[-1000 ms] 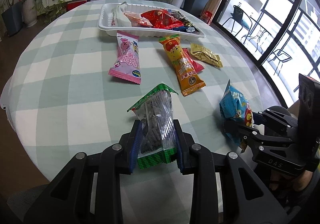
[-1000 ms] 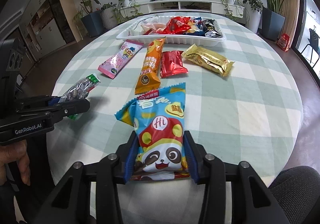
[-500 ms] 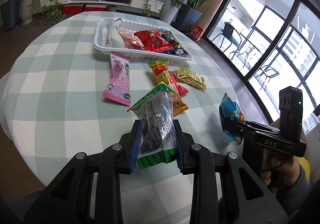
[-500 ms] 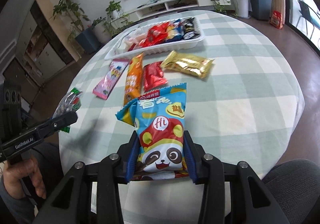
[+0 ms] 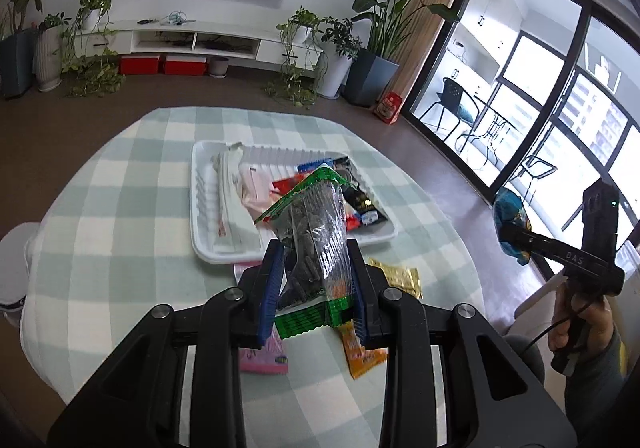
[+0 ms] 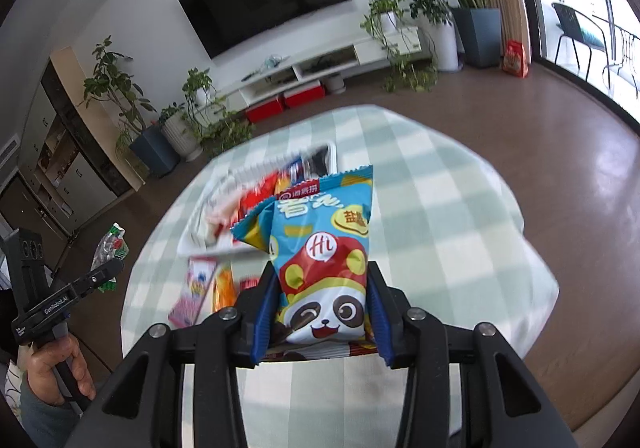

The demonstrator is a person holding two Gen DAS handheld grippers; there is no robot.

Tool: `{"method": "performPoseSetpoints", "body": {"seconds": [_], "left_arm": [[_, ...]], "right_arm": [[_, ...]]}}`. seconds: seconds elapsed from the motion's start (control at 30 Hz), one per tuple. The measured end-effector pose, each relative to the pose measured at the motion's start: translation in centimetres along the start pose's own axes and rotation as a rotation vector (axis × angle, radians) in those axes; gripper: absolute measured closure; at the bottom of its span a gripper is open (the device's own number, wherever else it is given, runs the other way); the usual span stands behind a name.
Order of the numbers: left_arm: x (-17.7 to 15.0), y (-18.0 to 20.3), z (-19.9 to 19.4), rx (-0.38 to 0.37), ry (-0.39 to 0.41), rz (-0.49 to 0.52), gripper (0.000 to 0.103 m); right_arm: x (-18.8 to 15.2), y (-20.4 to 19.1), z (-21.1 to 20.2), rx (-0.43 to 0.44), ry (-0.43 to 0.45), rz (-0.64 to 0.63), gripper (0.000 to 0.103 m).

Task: Organize snacks
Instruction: 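Carry both packets into the white tray and open both grippers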

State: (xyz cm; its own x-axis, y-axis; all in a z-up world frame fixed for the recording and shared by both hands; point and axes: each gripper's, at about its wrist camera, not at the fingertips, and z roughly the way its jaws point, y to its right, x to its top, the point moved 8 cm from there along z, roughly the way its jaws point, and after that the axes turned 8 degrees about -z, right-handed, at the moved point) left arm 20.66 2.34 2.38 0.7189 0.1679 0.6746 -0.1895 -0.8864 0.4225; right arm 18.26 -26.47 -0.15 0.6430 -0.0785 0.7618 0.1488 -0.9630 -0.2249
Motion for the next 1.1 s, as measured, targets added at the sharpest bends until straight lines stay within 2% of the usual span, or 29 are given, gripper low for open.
{"method": "performPoseSetpoints", "body": {"seconds": [0.23,0.4,0.7,1.1], "left_arm": [[5.5,0.5,4.7,0.01,0.001,0.013,0.075],[5.9,0.2,9.4,0.036,-0.041,0.028,0.075],[5.1,-2.5,15.6,0.061,-0.081,0.017,0.075],[3.9,-3.9,19.2,0.085,-0.117,0.04,0.074]], "right_arm": [[7.8,-3.3,3.6,0.045,0.043,-0.073,0.059],[10.6,-6.0,9.4,0.091,-0.007,-0.108,0.059],[10.7,-7.1,19.2,0.076,-0.142,-0.171,0.059],[8.6,-7.3,25.0,0.043,-0.23,-0.27,0.059]]}}
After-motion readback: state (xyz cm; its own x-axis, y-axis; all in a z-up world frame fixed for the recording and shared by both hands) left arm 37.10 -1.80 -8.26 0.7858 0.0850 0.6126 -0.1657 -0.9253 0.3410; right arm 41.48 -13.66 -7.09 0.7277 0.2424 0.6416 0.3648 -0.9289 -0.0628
